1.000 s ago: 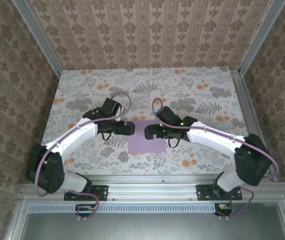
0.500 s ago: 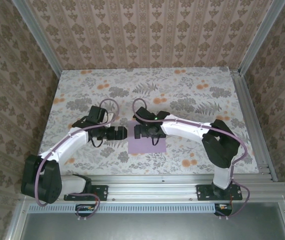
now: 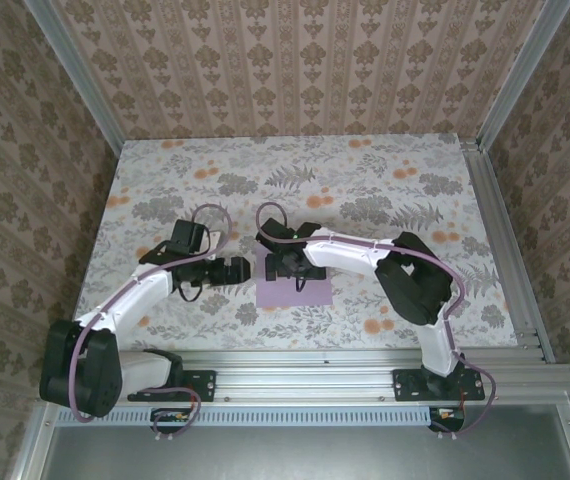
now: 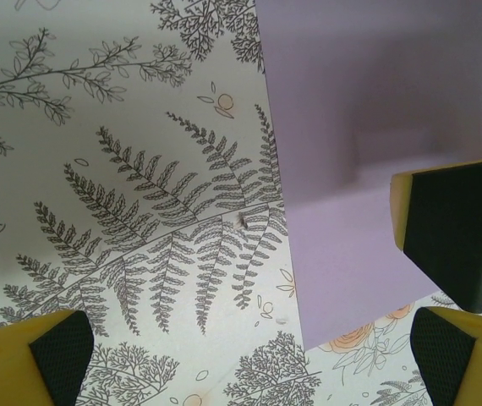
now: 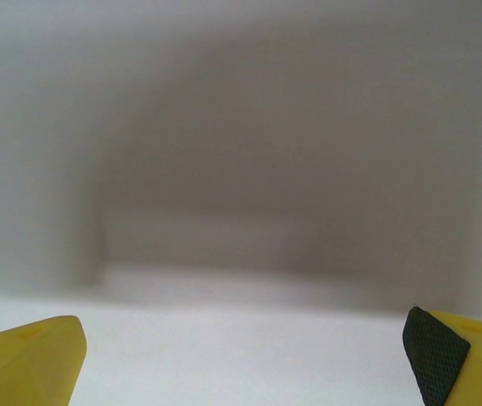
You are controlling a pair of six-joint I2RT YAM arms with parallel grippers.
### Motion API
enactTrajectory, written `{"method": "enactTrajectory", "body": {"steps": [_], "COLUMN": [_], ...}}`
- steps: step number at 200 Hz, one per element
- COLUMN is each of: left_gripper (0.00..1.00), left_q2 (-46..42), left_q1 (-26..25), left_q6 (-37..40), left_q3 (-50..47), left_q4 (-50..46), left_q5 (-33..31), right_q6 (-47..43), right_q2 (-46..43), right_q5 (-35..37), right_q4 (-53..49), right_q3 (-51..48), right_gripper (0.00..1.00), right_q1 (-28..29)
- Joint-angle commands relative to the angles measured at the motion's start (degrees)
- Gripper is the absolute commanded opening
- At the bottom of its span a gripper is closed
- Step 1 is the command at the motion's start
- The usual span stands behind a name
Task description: Fold a paper plane with a square sheet of paper (pick it up from the middle)
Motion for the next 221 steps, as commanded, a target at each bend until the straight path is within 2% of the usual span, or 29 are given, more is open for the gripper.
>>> {"method": "enactTrajectory", "body": {"steps": [1, 105, 131, 177, 212, 221], "left_gripper": [1.0, 1.0, 1.0, 1.0, 1.0, 1.0], "left_q2": [-0.7, 2.2, 3.0, 3.7, 3.8, 3.6], "left_q1": [0.2, -0.1, -0.6, -1.5, -1.5, -1.5], "left_q6": [-1.0, -1.2, -1.1, -1.2, -1.5, -1.7], "left_q3": [-0.5, -0.6, -0.4, -0.7, -0.5, -0.4], "left_q4": [1.3, 2.3, 2.3, 2.6, 2.4, 2.3], "left_q5": [2.4, 4.1, 4.3, 4.0, 3.6, 3.5], "right_q6": [1.6, 2.8, 2.5, 1.4, 0.2, -0.2], "right_q2": [1.9, 7.4, 7.7, 6.5, 4.8, 4.0], "right_q5": [2.3, 2.5, 2.8, 3.4, 3.7, 3.7], "right_q4": [-3.3, -2.6, -2.5, -2.9, -2.8, -2.6], "right_q3": [2.5, 2.2, 2.0, 2.6, 2.9, 2.8], "right_gripper": [1.0, 0.94, 0.87, 0.8, 0.69, 0.64], "right_q1": [0.4, 0.4, 0.3, 0.4, 0.4, 0.4]}}
